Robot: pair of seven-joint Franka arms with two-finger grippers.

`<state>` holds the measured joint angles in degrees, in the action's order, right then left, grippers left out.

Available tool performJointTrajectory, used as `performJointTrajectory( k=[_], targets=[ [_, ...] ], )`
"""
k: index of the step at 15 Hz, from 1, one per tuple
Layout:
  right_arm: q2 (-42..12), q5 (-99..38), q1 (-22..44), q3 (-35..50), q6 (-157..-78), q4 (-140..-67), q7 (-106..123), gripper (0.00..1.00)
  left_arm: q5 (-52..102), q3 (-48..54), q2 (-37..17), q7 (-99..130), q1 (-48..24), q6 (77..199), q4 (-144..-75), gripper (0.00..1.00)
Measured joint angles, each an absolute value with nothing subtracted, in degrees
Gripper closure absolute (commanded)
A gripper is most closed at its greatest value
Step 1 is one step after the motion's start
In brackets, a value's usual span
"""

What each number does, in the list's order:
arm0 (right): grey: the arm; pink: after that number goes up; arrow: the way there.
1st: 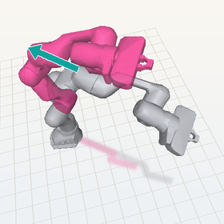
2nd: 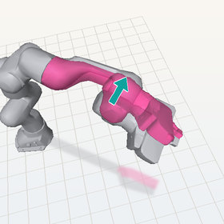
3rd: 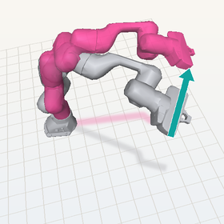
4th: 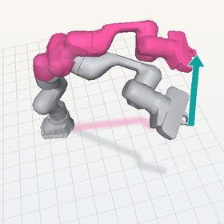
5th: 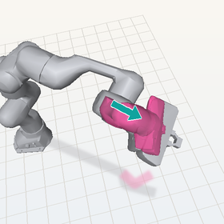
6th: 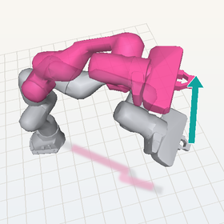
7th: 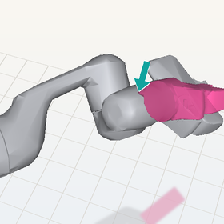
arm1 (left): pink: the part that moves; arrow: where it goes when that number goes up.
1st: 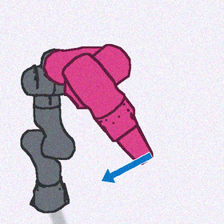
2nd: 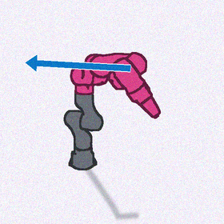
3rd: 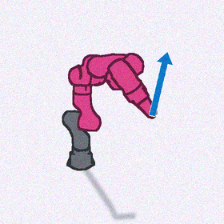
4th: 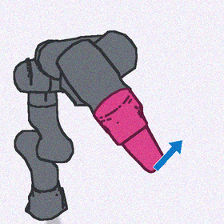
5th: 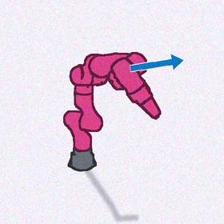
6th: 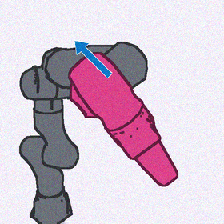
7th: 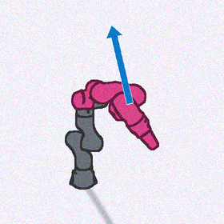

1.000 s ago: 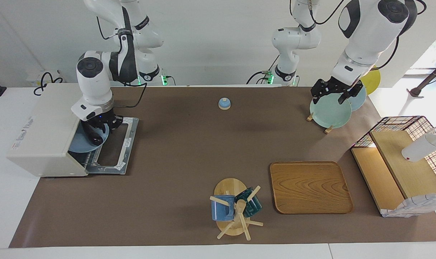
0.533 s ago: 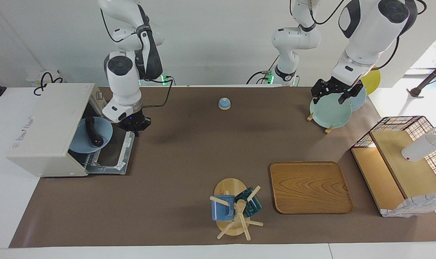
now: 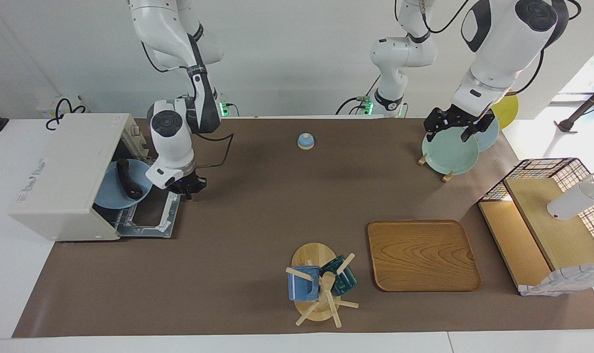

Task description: Put eggplant into oven

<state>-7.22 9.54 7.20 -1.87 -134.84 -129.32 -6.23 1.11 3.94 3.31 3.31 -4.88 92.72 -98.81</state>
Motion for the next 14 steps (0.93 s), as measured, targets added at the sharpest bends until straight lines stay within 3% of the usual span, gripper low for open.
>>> performJointTrajectory(
  k=[8, 14],
  targets=[
    [-7.4, 17.5, 6.6, -1.4, -136.2, -130.4, -5.5, 1.00, 1.1, 3.9, 3.3, 3.3, -4.9, 92.7, -98.8, 0.00],
    [-7.1, 19.3, 7.3, -0.9, -117.4, -117.4, 2.4, 1.00, 1.1, 3.9, 3.3, 3.3, -4.9, 92.7, -98.8, 0.00]
  ],
)
